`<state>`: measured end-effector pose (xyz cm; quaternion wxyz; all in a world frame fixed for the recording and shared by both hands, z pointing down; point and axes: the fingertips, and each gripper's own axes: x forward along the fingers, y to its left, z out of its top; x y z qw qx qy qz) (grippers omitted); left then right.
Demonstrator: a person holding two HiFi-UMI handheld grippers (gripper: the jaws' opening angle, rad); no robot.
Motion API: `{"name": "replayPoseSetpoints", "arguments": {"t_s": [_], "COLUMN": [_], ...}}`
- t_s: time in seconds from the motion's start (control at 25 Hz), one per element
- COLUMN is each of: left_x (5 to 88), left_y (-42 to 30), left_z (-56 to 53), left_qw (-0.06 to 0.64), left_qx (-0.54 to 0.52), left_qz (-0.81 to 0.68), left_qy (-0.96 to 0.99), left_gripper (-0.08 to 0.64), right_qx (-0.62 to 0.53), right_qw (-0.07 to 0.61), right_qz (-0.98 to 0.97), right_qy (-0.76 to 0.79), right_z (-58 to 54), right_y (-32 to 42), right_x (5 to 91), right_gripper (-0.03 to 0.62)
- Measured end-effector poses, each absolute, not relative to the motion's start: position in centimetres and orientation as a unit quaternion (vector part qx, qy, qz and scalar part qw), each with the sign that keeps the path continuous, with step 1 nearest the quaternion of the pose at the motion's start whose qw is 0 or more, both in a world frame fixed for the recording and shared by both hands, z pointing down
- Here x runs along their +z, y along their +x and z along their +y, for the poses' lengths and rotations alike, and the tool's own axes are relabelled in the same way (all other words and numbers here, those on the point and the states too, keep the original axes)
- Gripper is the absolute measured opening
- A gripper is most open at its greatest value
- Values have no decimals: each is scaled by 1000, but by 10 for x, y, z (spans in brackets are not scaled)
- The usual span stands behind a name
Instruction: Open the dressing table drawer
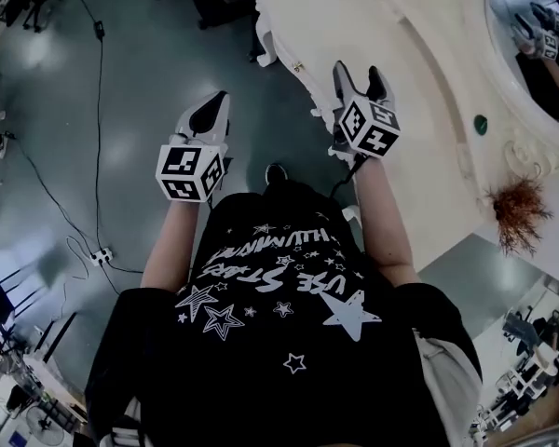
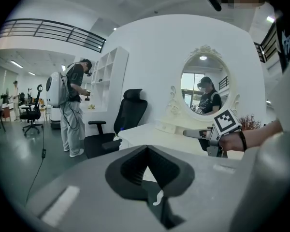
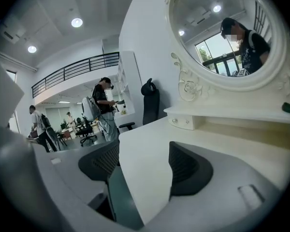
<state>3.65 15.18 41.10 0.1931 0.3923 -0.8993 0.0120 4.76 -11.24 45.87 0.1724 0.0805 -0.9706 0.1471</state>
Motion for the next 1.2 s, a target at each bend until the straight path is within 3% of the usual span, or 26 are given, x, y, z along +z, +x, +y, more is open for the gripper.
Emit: {"name": "replayPoseSetpoints", "arguments": {"t_s": [0.6,1.2], "left_x": [409,415], "left_y": [-84,-251], "left_z": [70,-56], "left_qw": [178,186], "left_qx": [40,66], "left_qz": [-853,-716], "left_qy": [489,669], "left_gripper": [2,2], "right_qx": [175,177], "right_qw": [163,179], "right_qz": [-957,-891], "right_qy": [165,377], "right_z": [-166,-226], "right_y": [-14,-88], "right_x": [470,471], "right_gripper": [321,313]}}
